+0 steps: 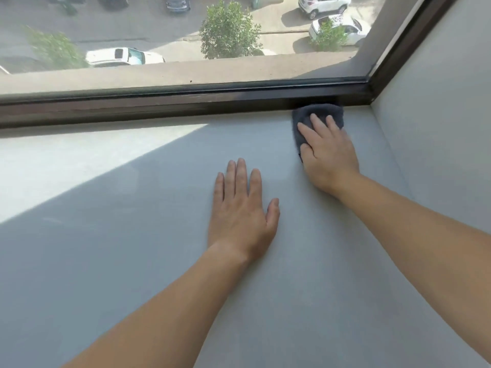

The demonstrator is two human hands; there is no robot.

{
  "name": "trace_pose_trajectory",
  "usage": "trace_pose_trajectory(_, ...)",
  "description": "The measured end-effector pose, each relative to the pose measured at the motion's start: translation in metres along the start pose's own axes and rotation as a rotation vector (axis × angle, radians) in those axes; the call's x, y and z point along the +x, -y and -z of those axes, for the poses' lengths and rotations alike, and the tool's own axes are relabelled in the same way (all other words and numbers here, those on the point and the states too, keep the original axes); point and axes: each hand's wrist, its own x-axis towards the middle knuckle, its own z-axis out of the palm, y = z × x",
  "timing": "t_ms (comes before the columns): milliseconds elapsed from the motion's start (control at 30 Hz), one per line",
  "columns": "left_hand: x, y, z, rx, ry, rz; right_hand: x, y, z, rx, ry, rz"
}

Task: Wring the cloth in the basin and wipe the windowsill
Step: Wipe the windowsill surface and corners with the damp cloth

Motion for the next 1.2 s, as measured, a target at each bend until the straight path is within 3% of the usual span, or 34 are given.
trace_pose_trajectory(100,0.0,0.001,0.001,0.008,-0.003,0.005,-0.007,0.02,-0.003,0.028,0.055,0.241)
trace_pose_trajectory(167,0.0,0.002,0.002,0.013,-0.005,0.001,-0.004,0.01,0.002,0.041,0.071,0.276)
trace_pose_trajectory(367,-0.002,0.004,0.004,0.002,-0.005,-0.006,0.014,-0.056,0.012,-0.014,-0.017,-0.141)
trace_pose_trajectory(567,-0.002,0.006,0.006,0.001,-0.014,-0.006,0.009,-0.054,0.016,0.041,-0.047,-0.317)
trace_pose_trajectory(633,-0.001,0.005,0.005,0.006,-0.016,-0.005,-0.01,-0.038,0.01,0.055,-0.068,-0.299)
trace_pose_trajectory(767,-0.003,0.006,0.005,0.013,-0.02,-0.003,-0.047,-0.037,0.004,0.048,-0.016,-0.054)
trace_pose_trajectory(933,-0.004,0.004,0.003,0.006,-0.022,0.004,-0.05,-0.06,0.011,0.029,-0.061,-0.312)
trace_pose_trajectory(1100,-0.005,0.003,0.003,0.028,-0.022,-0.001,-0.091,-0.03,0.0,0.073,-0.015,-0.016)
trace_pose_trajectory(1200,-0.003,0.002,0.001,0.025,-0.009,0.001,-0.085,-0.063,0.006,0.053,-0.013,-0.126)
